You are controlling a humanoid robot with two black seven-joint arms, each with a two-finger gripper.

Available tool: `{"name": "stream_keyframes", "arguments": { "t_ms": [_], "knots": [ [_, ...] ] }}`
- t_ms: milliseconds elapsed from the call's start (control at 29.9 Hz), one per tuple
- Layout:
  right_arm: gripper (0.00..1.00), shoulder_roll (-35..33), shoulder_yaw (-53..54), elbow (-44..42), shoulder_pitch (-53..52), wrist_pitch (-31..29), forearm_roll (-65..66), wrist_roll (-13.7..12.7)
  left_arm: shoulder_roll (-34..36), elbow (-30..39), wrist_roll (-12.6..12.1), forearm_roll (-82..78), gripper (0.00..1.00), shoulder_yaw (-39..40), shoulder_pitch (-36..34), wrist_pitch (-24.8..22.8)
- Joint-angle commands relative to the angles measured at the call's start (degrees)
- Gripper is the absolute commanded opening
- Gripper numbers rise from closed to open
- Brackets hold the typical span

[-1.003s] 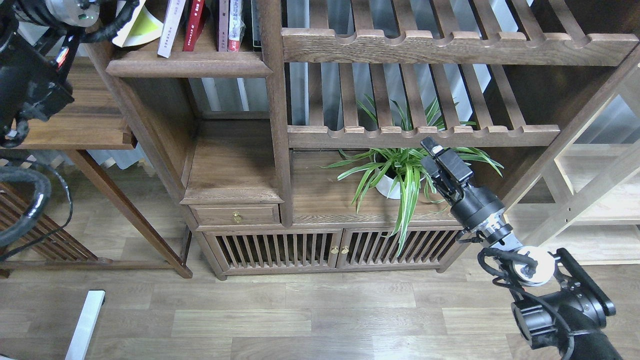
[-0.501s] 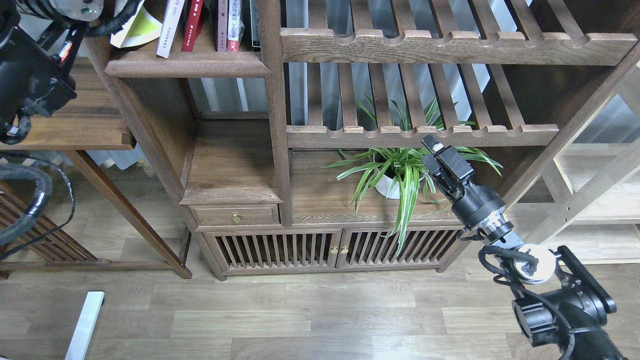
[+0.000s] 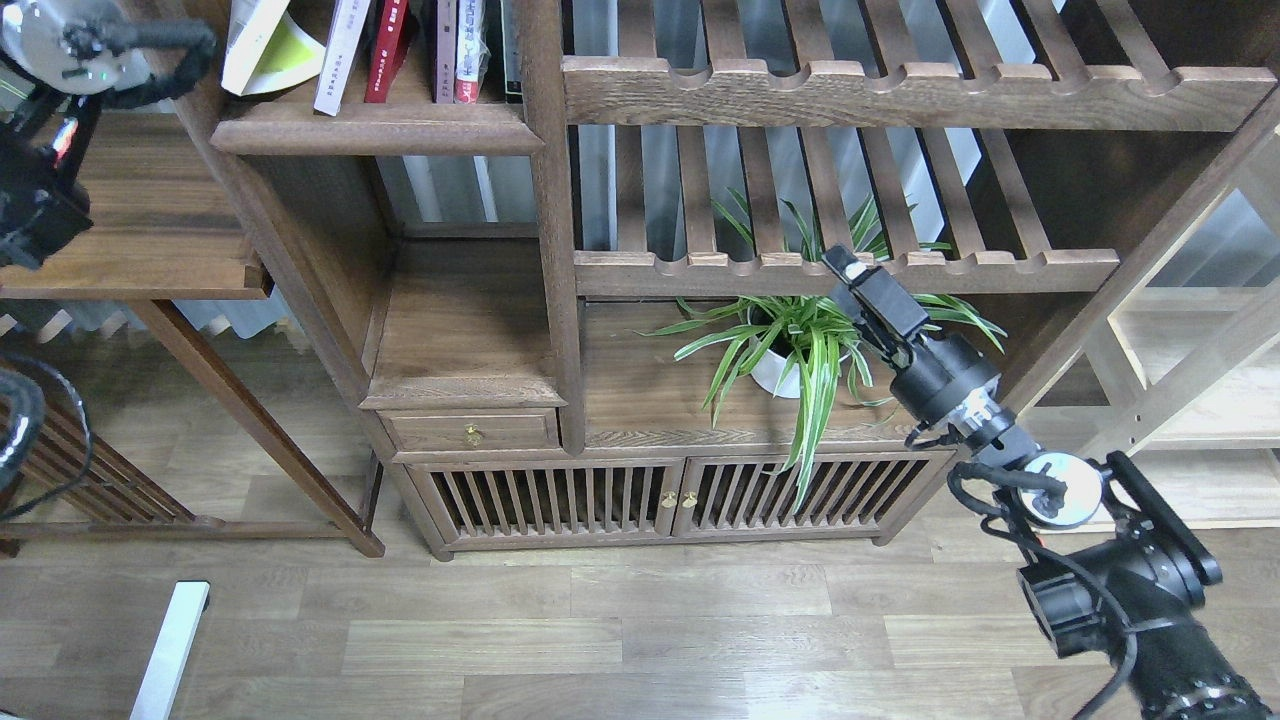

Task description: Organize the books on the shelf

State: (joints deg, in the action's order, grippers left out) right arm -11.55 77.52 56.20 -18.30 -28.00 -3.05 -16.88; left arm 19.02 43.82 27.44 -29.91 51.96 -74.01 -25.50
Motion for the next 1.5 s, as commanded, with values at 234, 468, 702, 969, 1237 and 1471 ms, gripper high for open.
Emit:
{"name": "stream_keyframes", "arguments": {
  "t_ms": [234, 468, 702, 969, 1237, 1471],
  "knots": [
    [0.99, 2.4, 0.0, 0.31, -2.01, 0.0, 5.76, 0.0, -5.48, 5.12, 0.56, 6.09, 0.99, -0.02, 7.2, -2.5],
    [0.99, 8.38, 0.44, 1.19, -2.8, 0.0, 13.24, 0.0, -6.89, 14.62, 0.56, 6.18, 0.99, -0.02, 15.64, -2.5],
    [0.99, 11.55, 0.35, 2.16, -3.23, 0.0, 18.17, -0.08, -12.42, 21.3, 0.56, 6.0, 0.99, -0.1, 20.3, -2.5],
    [0.99, 10.76, 0.97, 3.47, -3.15, 0.0, 18.61, -0.08, -16.02, 25.52, -4.58, 6.09, 0.99, -0.19, 29.79, -2.5],
    [0.99, 9.97, 2.46, 5.15, -3.32, 0.0, 18.87, -0.08, -17.96, 26.4, -9.77, 5.91, 0.99, -2.47, 36.66, -2.5],
    [0.99, 7.95, 2.81, 5.15, -3.67, 0.0, 18.87, -0.08, -17.35, 26.14, -10.04, 5.83, 0.99, -2.74, 37.09, -2.5]
  ]
}}
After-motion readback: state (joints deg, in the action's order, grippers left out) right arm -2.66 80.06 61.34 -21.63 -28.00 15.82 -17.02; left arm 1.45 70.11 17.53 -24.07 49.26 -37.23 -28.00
